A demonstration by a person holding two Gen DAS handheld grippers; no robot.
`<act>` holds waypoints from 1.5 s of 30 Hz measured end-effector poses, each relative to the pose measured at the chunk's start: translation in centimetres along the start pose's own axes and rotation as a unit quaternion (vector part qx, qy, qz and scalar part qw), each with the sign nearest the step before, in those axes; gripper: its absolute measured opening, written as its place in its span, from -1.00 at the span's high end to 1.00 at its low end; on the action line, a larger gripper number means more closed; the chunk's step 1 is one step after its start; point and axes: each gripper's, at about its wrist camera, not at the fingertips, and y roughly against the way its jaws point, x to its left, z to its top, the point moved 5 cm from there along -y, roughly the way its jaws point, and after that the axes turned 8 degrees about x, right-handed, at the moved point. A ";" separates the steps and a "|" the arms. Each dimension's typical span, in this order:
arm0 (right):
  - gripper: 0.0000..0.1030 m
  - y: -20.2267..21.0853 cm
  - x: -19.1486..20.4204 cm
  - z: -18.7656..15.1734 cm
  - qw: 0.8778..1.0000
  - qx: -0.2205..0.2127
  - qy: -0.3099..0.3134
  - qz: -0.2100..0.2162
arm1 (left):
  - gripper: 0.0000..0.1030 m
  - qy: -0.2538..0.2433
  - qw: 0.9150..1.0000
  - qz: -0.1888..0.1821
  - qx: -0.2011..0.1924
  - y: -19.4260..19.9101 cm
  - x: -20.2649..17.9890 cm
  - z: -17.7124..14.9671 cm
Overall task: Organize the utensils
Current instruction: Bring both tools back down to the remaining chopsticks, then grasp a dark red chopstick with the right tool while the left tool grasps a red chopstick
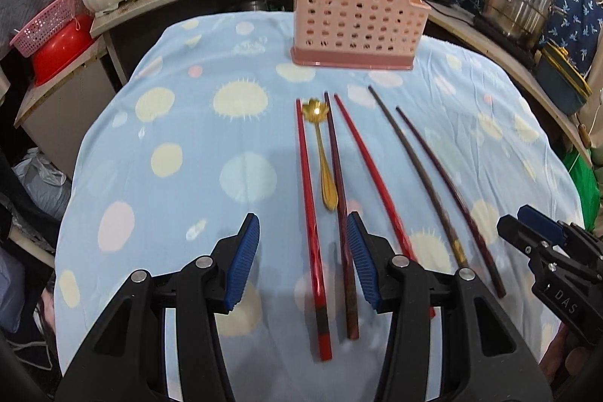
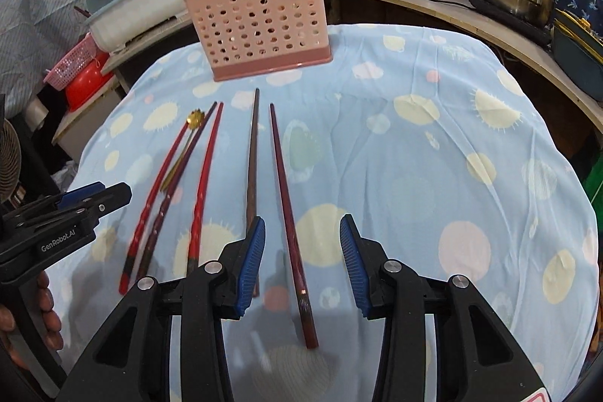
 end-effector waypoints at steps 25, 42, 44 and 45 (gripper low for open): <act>0.54 -1.6 0.5 -3.8 0.999 0.037 0.013 -0.001 | 0.27 -0.010 0.999 -0.002 0.042 -0.9 0.1 -5.1; 0.66 -1.7 0.4 -3.9 0.999 0.035 0.014 -0.006 | 0.59 -0.025 0.999 0.007 0.036 -1.1 -0.2 -5.5; 0.71 -1.6 0.3 -3.9 0.999 0.035 0.015 -0.006 | 0.72 -0.027 0.999 0.002 0.037 -1.0 -0.3 -5.5; 0.75 -1.6 0.3 -3.9 0.999 0.035 0.014 -0.006 | 0.80 -0.029 0.999 -0.001 0.037 -1.0 -0.4 -5.5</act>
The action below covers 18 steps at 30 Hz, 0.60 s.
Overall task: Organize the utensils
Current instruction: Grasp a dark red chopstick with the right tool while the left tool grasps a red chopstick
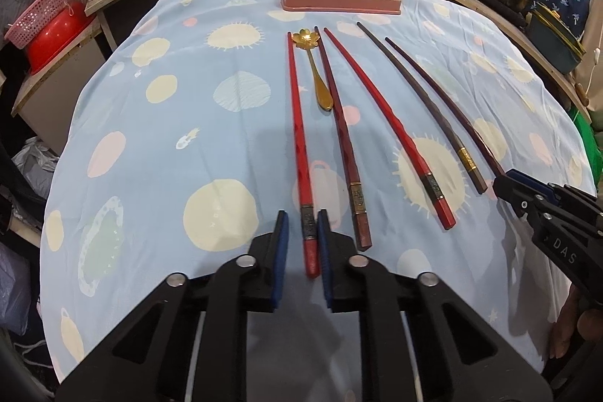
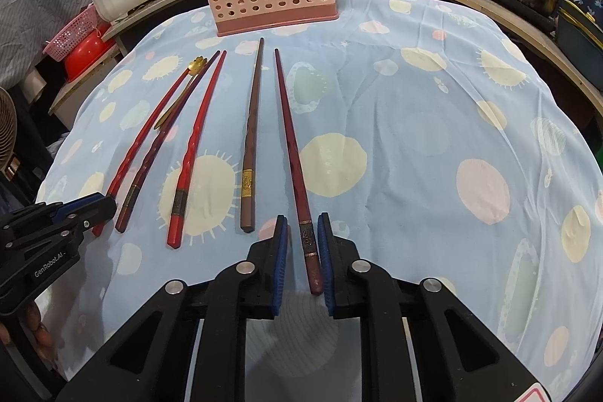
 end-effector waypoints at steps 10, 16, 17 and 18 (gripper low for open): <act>0.84 0.2 0.1 -0.2 1.000 0.000 0.001 0.004 | 0.85 0.005 1.000 -0.016 0.002 0.5 -0.1 -0.2; 0.86 0.9 0.2 -0.3 1.000 -0.007 -0.001 0.010 | 0.85 0.013 1.000 -0.021 -0.009 1.6 0.2 0.0; 0.86 1.2 0.2 -0.4 1.000 -0.009 -0.002 0.012 | 0.85 0.015 1.000 -0.022 -0.012 2.0 0.3 0.1; 0.86 1.5 0.2 -0.3 1.000 -0.012 -0.003 0.012 | 0.85 0.016 0.999 -0.022 -0.016 2.3 0.4 0.2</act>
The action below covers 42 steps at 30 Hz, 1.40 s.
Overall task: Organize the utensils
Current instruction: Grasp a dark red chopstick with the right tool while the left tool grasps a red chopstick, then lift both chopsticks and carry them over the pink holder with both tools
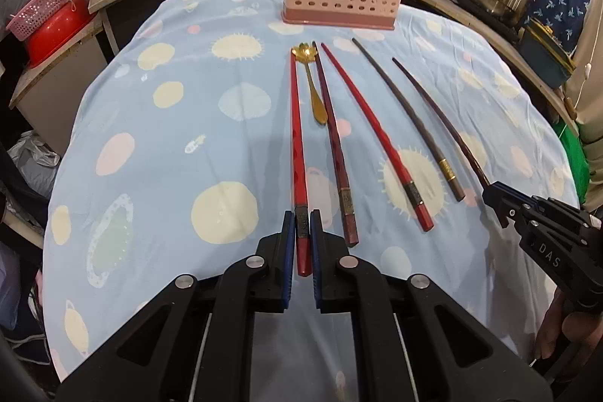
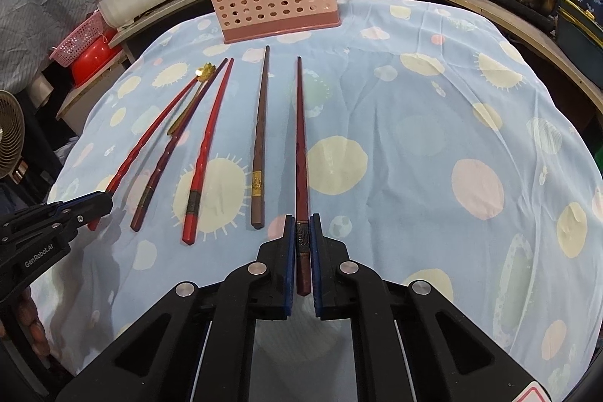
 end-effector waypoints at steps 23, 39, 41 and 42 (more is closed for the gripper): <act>0.86 7.7 0.1 5.3 0.995 -0.091 -0.016 0.034 | 0.84 0.011 0.994 -0.009 -0.109 8.5 0.3 5.7; 0.86 11.3 0.2 12.2 0.987 -0.155 -0.006 0.029 | 0.87 0.006 0.983 0.004 -0.185 13.1 0.6 14.3; 0.86 11.7 0.2 13.2 0.986 -0.164 -0.003 0.029 | 0.87 0.005 0.982 0.006 -0.191 13.5 0.5 15.2; 0.86 12.0 0.1 13.8 0.985 -0.169 -0.003 0.028 | 0.87 0.004 0.981 0.006 -0.195 13.8 0.5 15.7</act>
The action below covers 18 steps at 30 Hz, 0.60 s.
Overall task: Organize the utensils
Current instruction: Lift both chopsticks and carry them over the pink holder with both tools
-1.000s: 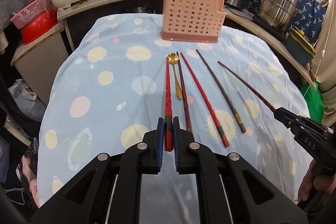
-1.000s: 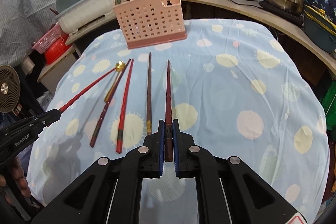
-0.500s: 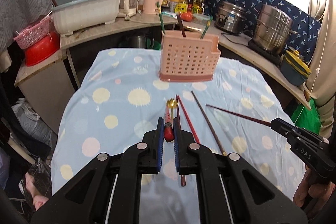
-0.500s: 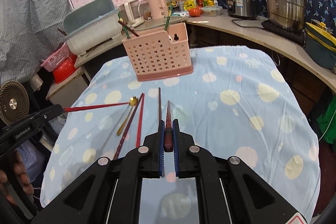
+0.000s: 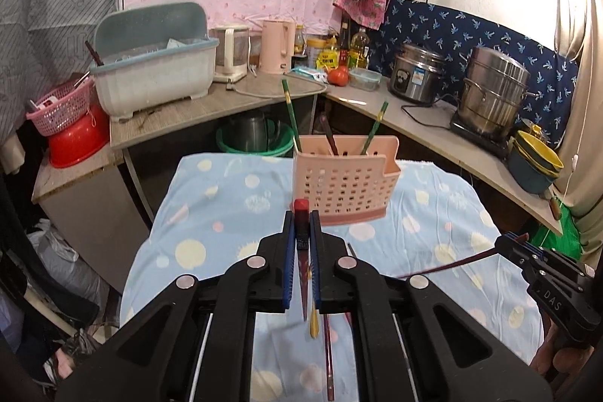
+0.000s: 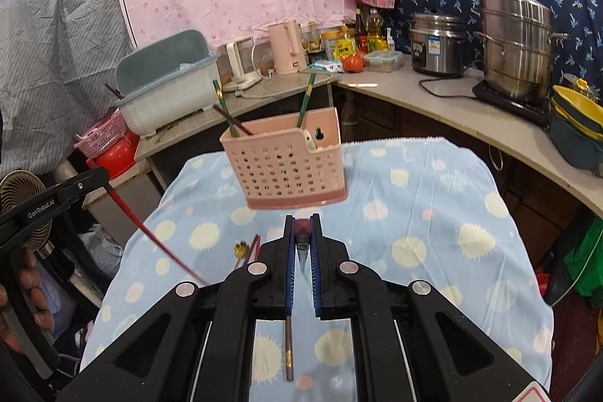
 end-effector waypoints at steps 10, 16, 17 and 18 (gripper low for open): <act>0.86 0.2 -0.8 6.6 0.999 -0.047 -0.003 0.000 | 0.87 -0.020 0.998 -0.005 -0.055 1.1 -1.4 6.9; 0.86 0.2 -1.1 11.9 0.996 -0.085 -0.003 -0.007 | 0.87 -0.023 0.995 0.001 -0.094 1.2 -1.8 12.2; 0.86 0.1 -1.1 12.7 0.996 -0.089 -0.003 -0.007 | 0.87 -0.024 0.995 0.004 -0.101 1.2 -1.9 13.0; 0.86 0.0 -1.1 13.8 0.995 -0.096 -0.004 -0.008 | 0.87 -0.025 0.994 0.005 -0.106 1.2 -1.9 13.8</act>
